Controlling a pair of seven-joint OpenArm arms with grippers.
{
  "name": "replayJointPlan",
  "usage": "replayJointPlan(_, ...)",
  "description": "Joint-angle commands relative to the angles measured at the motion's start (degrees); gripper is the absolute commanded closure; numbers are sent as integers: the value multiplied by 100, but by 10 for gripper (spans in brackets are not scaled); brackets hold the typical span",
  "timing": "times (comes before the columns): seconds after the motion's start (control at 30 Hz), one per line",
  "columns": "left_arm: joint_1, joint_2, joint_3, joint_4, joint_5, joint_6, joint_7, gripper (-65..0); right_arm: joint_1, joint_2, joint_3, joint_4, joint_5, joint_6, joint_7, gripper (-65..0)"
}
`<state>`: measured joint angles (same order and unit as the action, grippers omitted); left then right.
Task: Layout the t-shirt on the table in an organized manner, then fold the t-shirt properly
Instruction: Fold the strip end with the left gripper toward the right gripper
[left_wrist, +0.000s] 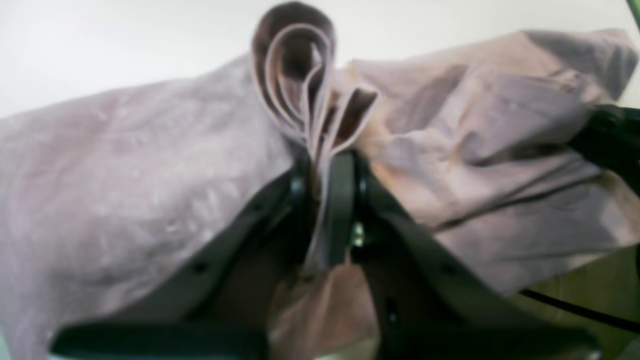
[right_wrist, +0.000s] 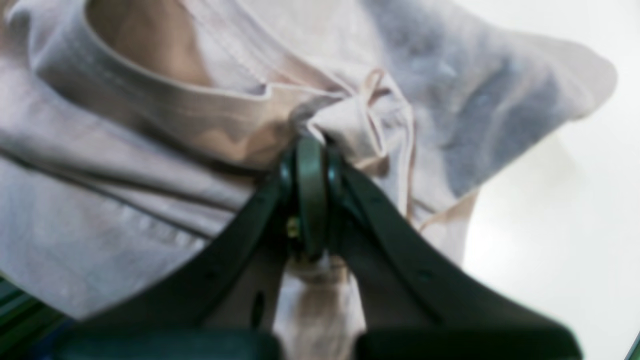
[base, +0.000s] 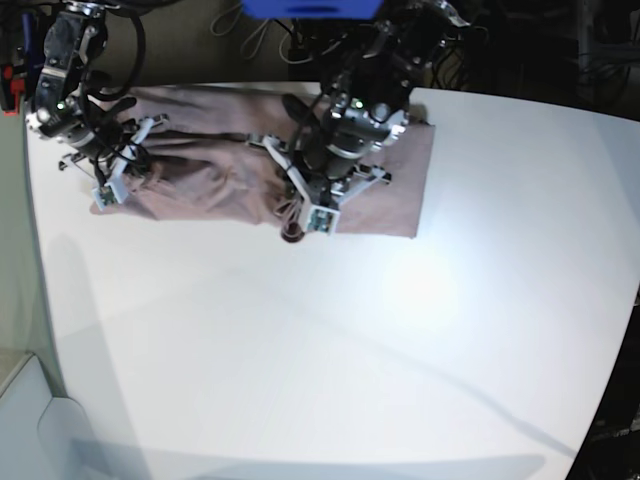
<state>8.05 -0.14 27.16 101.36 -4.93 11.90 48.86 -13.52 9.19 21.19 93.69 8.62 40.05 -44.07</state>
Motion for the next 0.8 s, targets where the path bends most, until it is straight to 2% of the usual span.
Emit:
replayJointPlan(0.0, -45, 54, 14, 22, -4, 54, -73, 0, -6, 61, 4, 33, -93, -5, -116, 0)
replayJointPlan(0.13, -203, 63, 32, -119, -39, 45, 147, -7, -6, 61, 4, 33, -93, -5, -116, 0)
replayJointPlan(0.23, -282, 63, 32, -110, -39, 19, 595, -55, -6, 61, 4, 33, -93, -5, -107, 0)
replayJointPlan(0.3, -309, 63, 32, -66, -48, 19, 657, -97, -6, 61, 4, 33, -93, -5, -107, 0)
replayJointPlan(0.37, -282, 63, 32, 75, -48, 19, 648, -176, -6, 61, 4, 33, -93, -5, -107, 0)
replayJointPlan(0.53, -247, 63, 40, 470, -65, 19, 648, -444, 2, 61, 4, 33, -93, -5, -107, 0)
replayJointPlan(0.6, -247, 45, 40, 620, -250, 19, 648, -500, 2, 61, 4, 33, -93, -5, -107, 0)
replayJointPlan(0.67, -274, 1, 32, 787, -514, 19, 648, -492, 2, 61, 4, 33, -93, -5, -107, 0)
replayJointPlan(0.77, -291, -140, -12, 928, -716, 19, 648, -397, 2, 61, 4, 33, -93, -5, -107, 0)
